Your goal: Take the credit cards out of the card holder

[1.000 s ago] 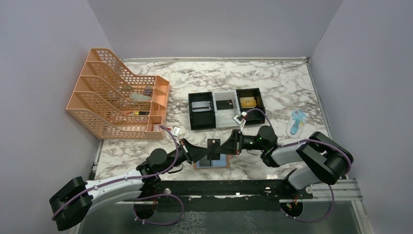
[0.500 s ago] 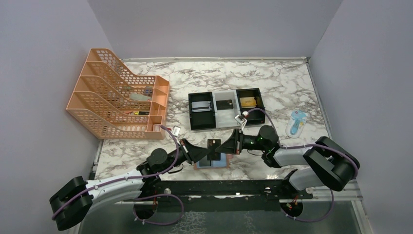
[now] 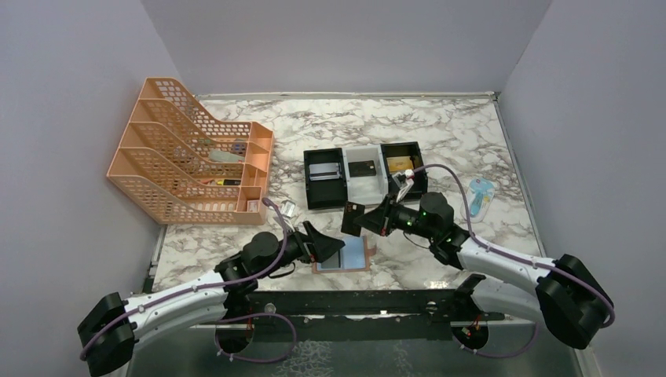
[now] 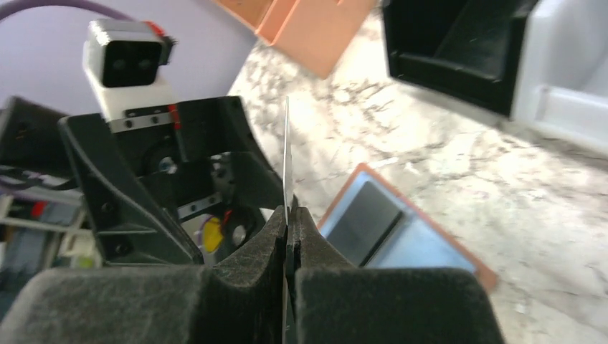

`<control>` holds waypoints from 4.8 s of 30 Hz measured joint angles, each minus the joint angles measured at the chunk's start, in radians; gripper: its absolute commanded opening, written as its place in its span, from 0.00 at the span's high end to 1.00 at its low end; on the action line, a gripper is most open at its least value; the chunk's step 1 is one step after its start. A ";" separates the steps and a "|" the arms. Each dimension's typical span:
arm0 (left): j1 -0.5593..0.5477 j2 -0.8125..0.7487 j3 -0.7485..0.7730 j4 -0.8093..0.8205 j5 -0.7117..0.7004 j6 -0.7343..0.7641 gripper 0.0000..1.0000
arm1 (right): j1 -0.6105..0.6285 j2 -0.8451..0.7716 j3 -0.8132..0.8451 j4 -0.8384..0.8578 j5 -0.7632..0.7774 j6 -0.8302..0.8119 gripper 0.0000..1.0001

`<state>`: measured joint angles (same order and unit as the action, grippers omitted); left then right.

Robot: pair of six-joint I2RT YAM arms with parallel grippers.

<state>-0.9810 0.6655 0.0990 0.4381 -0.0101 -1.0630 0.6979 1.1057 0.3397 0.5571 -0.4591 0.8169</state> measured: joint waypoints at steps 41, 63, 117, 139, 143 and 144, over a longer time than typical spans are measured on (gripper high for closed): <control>0.424 0.386 0.715 -0.966 -0.304 0.674 0.01 | -0.004 0.565 0.522 -0.233 0.739 -1.242 0.99; 0.450 0.285 0.700 -0.962 -0.432 0.718 0.01 | -0.039 0.665 0.540 -0.131 0.608 -1.593 0.97; 0.473 0.299 0.695 -0.963 -0.425 0.726 0.01 | -0.065 0.797 0.694 -0.370 0.513 -1.678 0.73; 0.476 0.311 0.695 -0.963 -0.396 0.734 0.01 | -0.070 0.796 0.691 -0.377 0.505 -1.652 0.73; 0.476 0.314 0.695 -0.963 -0.390 0.734 0.01 | -0.070 0.797 0.691 -0.377 0.505 -1.643 0.73; 0.476 0.314 0.695 -0.963 -0.389 0.734 0.01 | -0.070 0.797 0.691 -0.377 0.505 -1.640 0.73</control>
<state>-0.5049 0.9798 0.7937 -0.5251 -0.3996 -0.3286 0.6277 1.9022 1.0309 0.1799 0.0460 -0.8230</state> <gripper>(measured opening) 0.992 0.272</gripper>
